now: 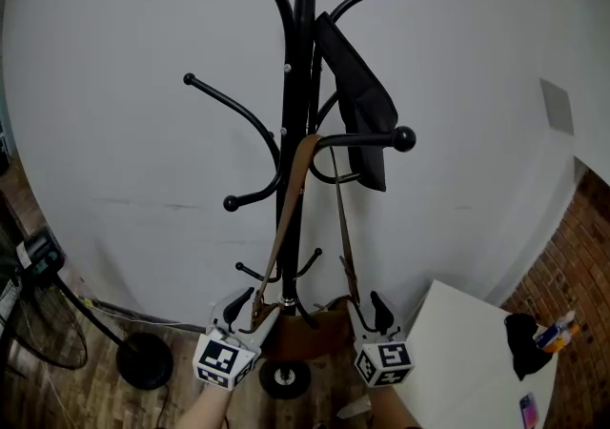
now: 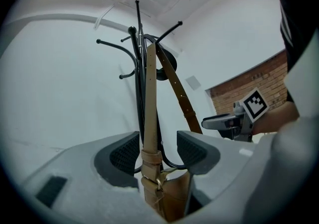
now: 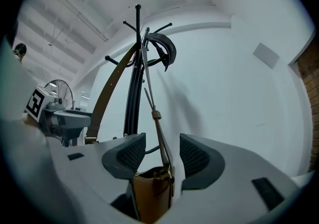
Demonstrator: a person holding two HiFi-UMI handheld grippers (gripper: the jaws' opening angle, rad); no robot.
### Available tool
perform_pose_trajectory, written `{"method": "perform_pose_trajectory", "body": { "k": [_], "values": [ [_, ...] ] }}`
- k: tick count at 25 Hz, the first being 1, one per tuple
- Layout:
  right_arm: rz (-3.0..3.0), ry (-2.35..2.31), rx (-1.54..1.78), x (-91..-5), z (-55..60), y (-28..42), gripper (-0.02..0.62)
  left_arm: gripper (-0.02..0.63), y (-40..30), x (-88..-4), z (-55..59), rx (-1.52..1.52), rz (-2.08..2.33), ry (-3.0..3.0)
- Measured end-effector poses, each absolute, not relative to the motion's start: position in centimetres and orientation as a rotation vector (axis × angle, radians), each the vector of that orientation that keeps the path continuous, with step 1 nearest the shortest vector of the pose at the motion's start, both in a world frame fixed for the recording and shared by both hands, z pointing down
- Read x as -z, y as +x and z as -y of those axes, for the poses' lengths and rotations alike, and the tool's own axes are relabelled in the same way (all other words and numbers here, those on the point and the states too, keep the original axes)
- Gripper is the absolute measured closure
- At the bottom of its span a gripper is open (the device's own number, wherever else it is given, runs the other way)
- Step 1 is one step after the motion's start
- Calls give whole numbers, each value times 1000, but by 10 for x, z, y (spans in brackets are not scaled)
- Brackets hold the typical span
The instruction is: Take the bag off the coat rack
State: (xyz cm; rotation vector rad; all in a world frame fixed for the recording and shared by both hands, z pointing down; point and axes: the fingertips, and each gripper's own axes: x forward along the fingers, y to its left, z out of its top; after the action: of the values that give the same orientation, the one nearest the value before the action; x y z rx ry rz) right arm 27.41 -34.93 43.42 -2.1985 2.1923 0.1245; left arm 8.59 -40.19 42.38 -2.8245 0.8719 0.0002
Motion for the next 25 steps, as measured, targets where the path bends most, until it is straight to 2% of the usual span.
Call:
{"method": "perform_pose_trajectory", "body": {
  "k": [9, 12, 14, 16, 20, 23, 25],
  "values": [
    [-2325, -2075, -211, -424, 383, 268, 402, 380, 101, -405, 422, 1, -953, -2712],
    [-2354, -2046, -213, -426, 389, 267, 407, 447, 101, -402, 424, -5, -969, -2674],
    [-2366, -2036, -214, -428, 392, 268, 414, 468, 100, -401, 425, -11, -981, -2667],
    [-2367, -2034, -227, -428, 394, 270, 432, 469, 101, -401, 427, -3, -989, -2661],
    [-2382, -2022, -265, -424, 394, 271, 517, 476, 105, -405, 430, 40, -1007, -2669],
    [-2403, -2035, -303, -423, 394, 270, 559, 583, 104, -404, 432, 36, -1030, -2659],
    [-2405, -2037, -303, -422, 392, 271, 566, 589, 104, -404, 432, 38, -1025, -2654]
  ]
}}
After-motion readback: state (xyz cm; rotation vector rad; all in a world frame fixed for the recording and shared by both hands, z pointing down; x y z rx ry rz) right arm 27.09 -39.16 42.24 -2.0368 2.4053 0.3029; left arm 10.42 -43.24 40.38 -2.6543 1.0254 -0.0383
